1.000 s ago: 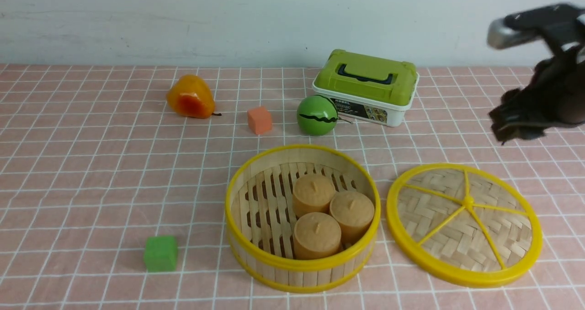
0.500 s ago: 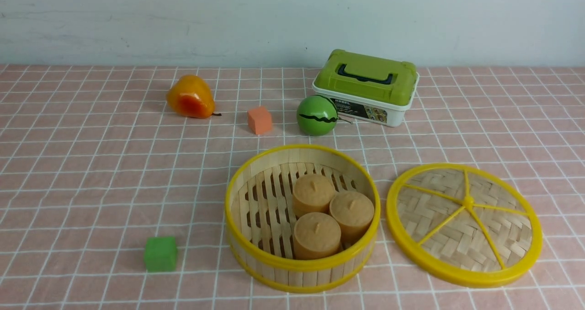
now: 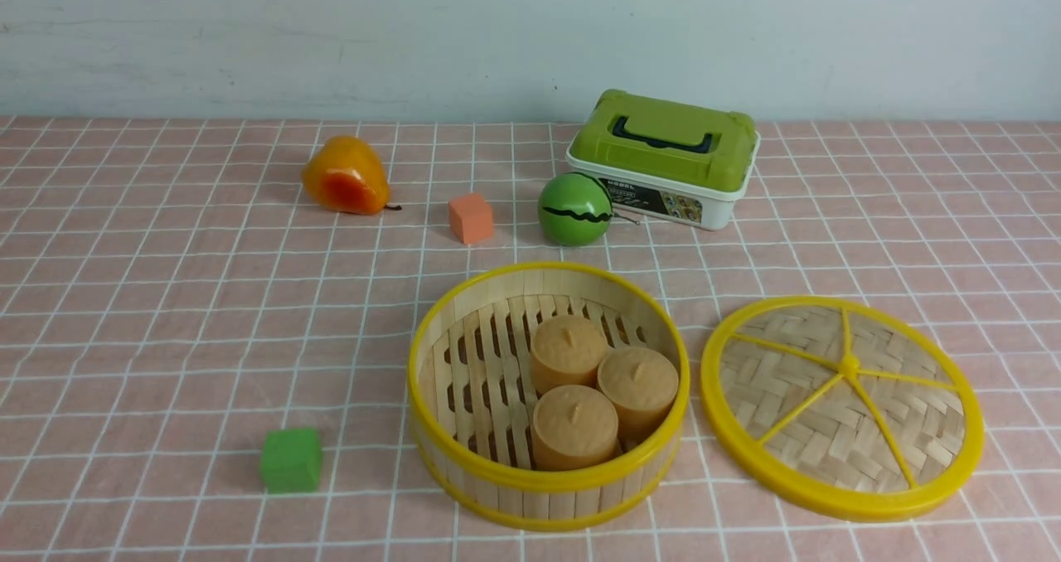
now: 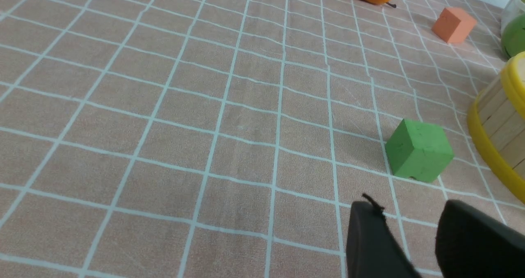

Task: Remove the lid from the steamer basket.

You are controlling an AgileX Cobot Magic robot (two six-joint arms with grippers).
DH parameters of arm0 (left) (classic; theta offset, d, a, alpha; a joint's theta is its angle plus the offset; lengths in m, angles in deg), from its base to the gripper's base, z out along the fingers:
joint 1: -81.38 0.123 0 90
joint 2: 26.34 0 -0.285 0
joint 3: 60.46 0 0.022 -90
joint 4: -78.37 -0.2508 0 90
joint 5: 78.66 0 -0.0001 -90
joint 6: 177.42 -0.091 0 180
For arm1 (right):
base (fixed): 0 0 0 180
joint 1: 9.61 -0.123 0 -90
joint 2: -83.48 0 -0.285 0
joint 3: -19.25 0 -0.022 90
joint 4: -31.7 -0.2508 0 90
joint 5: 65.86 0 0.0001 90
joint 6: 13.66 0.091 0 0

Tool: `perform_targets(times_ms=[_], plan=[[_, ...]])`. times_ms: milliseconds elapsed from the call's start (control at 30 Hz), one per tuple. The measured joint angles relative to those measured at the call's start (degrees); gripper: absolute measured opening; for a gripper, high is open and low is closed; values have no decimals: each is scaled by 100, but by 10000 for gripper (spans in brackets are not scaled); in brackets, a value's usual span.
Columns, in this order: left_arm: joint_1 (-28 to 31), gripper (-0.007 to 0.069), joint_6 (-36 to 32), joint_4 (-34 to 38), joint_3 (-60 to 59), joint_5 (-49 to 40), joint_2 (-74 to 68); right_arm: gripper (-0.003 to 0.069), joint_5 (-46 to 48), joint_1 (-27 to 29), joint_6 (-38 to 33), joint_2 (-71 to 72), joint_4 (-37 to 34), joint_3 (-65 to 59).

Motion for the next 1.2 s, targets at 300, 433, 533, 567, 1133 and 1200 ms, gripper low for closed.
perform_targets(times_ms=[300,433,533,567,1133,1200], plan=[[0,239,0,0,0,0,0,-3,-24,0,-4,7,0,-45],[0,239,0,0,0,0,0,2,-254,0,-4,285,-91,-418],[0,239,0,0,0,0,0,3,-900,0,-4,765,-69,-1119],[0,239,0,0,0,0,0,3,-1218,0,-4,946,-34,-1432],[0,239,0,0,0,0,0,-22,-2069,1017,1553,3424,750,-4676],[0,239,0,0,0,0,0,-22,-1716,1017,1792,3424,828,-4676]])
